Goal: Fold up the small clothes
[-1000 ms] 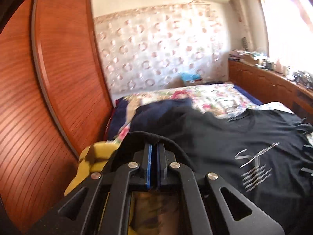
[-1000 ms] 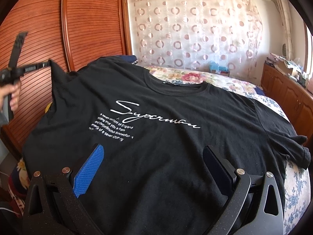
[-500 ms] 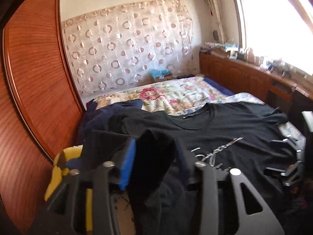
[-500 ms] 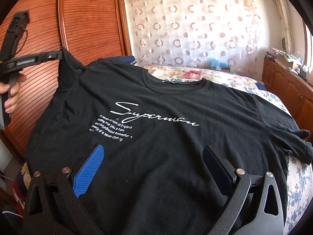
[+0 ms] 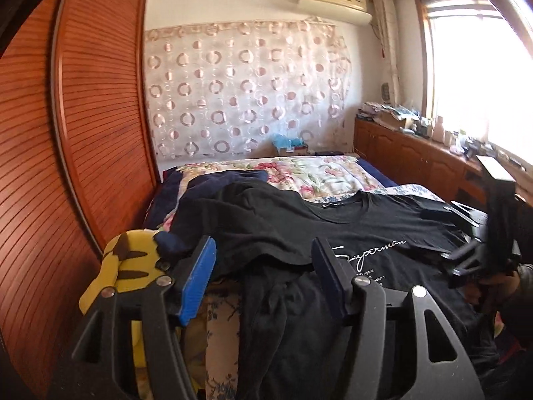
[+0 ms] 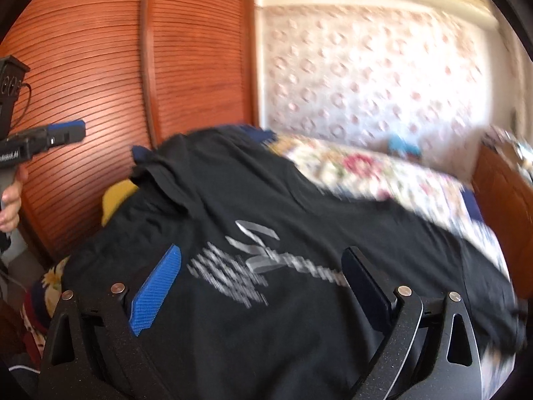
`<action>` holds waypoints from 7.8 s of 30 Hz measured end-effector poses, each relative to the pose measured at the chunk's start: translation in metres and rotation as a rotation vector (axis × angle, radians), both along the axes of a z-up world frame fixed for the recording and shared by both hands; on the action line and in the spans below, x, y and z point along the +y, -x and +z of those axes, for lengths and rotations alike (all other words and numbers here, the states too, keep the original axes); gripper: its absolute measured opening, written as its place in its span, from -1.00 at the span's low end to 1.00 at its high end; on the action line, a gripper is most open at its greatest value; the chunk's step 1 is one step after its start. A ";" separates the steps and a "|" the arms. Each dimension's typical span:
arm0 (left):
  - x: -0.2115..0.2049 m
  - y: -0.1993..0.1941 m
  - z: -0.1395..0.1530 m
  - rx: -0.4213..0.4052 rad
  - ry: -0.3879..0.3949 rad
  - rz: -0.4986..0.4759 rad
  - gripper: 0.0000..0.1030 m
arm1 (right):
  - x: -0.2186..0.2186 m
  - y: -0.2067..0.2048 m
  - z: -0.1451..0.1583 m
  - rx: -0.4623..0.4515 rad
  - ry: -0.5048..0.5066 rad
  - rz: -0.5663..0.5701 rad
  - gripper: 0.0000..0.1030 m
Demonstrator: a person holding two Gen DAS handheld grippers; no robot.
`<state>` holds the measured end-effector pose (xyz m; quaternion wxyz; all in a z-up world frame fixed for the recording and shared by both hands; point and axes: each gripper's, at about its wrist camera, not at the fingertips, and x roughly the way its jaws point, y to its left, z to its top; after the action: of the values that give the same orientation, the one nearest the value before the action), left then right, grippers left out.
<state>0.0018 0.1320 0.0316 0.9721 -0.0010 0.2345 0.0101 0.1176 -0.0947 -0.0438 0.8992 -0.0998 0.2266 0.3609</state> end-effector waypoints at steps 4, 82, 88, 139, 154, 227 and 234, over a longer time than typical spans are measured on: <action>0.012 0.010 -0.008 0.002 0.012 0.042 0.14 | 0.051 -0.019 0.010 -0.034 -0.008 0.101 0.81; -0.014 -0.046 -0.081 0.151 0.088 -0.039 0.14 | 0.144 -0.186 0.009 0.208 -0.086 -0.050 -0.89; -0.023 -0.050 -0.080 0.150 0.082 -0.053 0.14 | 0.119 -0.187 0.020 0.192 -0.084 -0.072 -0.39; -0.165 -0.162 -0.137 0.443 -0.035 -0.309 0.70 | -0.325 -0.142 -0.071 0.435 0.060 -0.599 -0.07; -0.160 -0.165 -0.140 0.461 -0.028 -0.278 0.96 | -0.305 -0.145 -0.055 0.307 0.147 -0.553 -0.92; -0.164 -0.059 -0.073 0.202 0.096 -0.320 0.96 | -0.128 -0.092 -0.056 0.238 0.218 -0.156 -0.28; -0.162 -0.058 -0.076 0.206 0.109 -0.320 0.96 | -0.135 -0.093 -0.072 0.312 0.238 -0.125 -0.94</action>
<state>0.0600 -0.0300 -0.0444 0.9305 -0.0155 0.3303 -0.1574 0.2108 -0.2295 -0.1162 0.8556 -0.1338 0.4100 0.2863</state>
